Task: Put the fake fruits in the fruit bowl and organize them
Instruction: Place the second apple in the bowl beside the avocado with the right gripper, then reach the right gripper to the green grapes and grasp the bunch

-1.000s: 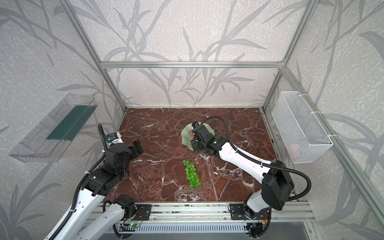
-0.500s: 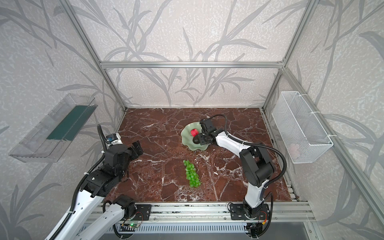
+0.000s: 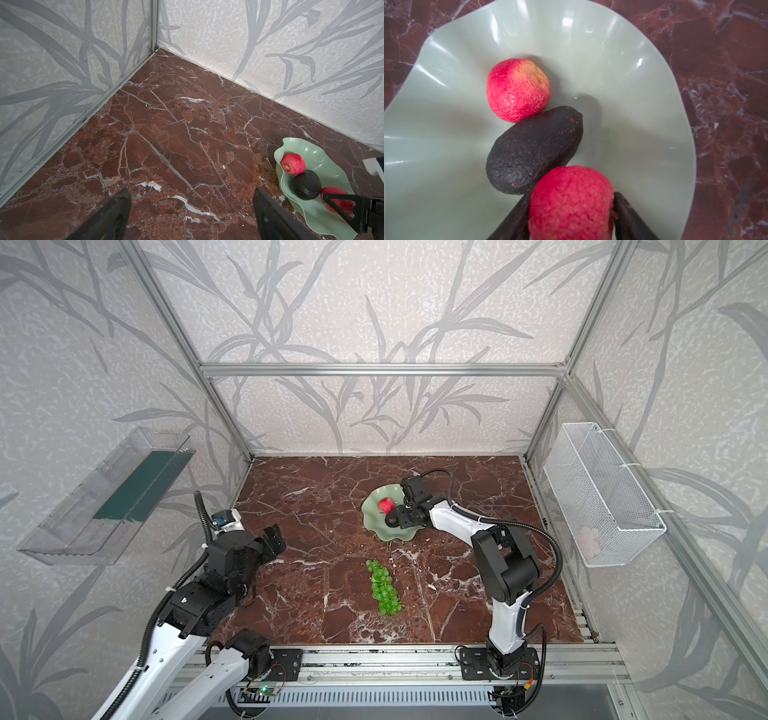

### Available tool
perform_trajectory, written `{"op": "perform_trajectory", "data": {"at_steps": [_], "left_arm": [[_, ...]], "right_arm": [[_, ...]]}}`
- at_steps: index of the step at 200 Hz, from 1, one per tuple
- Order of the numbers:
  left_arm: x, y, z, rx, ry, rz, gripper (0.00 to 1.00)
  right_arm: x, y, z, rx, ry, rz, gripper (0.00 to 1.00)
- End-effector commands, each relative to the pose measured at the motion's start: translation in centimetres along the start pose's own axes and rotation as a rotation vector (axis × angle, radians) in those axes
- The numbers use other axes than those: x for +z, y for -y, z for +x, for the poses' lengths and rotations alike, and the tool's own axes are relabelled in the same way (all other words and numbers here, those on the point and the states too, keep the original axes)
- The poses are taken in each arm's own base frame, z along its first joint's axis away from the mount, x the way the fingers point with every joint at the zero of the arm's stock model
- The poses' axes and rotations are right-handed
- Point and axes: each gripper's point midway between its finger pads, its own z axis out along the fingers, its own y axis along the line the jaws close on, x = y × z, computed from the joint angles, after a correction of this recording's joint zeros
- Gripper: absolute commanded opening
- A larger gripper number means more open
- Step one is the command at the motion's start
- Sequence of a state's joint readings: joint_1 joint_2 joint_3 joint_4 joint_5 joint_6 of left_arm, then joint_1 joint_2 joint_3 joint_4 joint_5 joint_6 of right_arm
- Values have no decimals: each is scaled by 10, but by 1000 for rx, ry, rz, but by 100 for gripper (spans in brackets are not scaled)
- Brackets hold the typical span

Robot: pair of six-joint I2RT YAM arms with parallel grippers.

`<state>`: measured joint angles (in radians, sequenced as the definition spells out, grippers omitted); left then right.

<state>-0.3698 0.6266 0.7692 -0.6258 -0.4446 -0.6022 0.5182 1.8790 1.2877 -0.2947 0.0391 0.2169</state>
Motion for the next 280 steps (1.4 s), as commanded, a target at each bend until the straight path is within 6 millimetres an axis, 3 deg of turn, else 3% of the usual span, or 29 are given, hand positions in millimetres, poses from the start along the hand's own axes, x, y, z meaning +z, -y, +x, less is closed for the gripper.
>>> {"op": "perform_trajectory", "data": {"at_steps": [1, 34, 37, 57, 87, 104, 113, 134, 162, 280], "left_arm": [[-6, -6, -8, -5, 21, -27, 92], [-7, -6, -11, 9, 33, -21, 92], [-7, -6, -11, 11, 34, -19, 92], [-8, -3, -12, 15, 45, 1, 92], [-8, -2, -11, 17, 58, 23, 93], [-8, 0, -11, 15, 66, 39, 92], [-8, 1, -11, 18, 65, 42, 93], [-8, 1, -12, 32, 63, 39, 93], [-8, 3, -12, 34, 59, 42, 93], [-7, 3, -12, 39, 53, 42, 93]], "right_arm": [[-23, -9, -25, 13, 74, -48, 67], [-54, -12, -30, 47, 141, -83, 77], [-64, -12, -34, 50, 163, -91, 77], [-87, -21, -25, 62, 206, -157, 82], [-117, -65, 18, -48, 314, -305, 89], [-144, -99, 44, -172, 529, -327, 98], [-150, -112, 63, -209, 560, -345, 99], [-143, -126, 95, -209, 497, -372, 99], [-136, -135, 119, -192, 496, -357, 99], [-93, -131, 148, -92, 415, -294, 99]]}}
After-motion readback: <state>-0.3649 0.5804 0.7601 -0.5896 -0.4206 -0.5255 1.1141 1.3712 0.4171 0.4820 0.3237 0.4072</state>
